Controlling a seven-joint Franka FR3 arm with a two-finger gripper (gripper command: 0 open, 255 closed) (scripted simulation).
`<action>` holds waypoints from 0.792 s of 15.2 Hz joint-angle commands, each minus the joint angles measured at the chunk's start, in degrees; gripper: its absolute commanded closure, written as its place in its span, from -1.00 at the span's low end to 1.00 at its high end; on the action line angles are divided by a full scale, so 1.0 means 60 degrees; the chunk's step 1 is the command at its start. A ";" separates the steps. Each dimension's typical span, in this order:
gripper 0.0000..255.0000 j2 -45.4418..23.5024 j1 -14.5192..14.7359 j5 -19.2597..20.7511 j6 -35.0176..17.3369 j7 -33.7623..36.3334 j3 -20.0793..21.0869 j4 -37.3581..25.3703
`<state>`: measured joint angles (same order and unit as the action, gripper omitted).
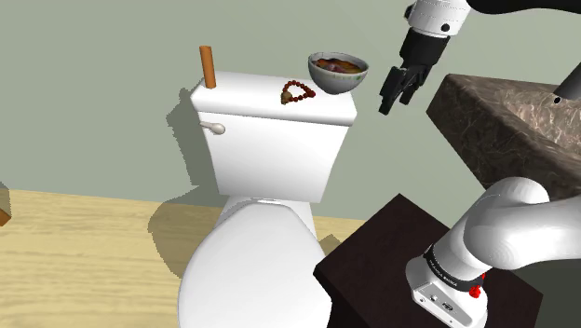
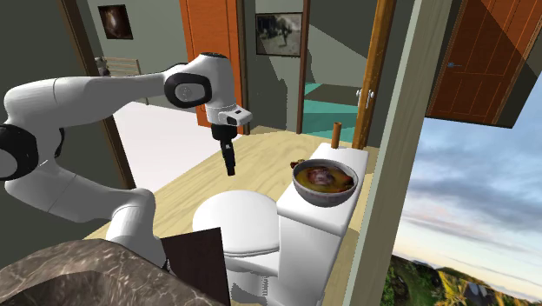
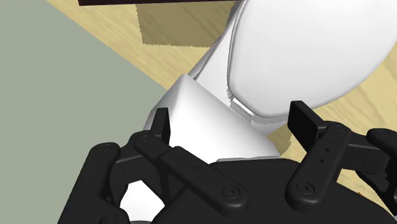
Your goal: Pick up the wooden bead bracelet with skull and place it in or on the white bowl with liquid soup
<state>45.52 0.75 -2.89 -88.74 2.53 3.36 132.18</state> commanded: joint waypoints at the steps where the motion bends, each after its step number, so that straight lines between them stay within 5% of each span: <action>1: -1.00 0.0000 0.0000 0.0000 0.0000 0.0000 0.0000 0.0000; 12: -1.00 -0.4014 0.0062 0.0032 -0.1649 0.0255 0.0550 -0.2424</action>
<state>23.72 1.05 -2.78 -98.12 3.76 6.27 119.45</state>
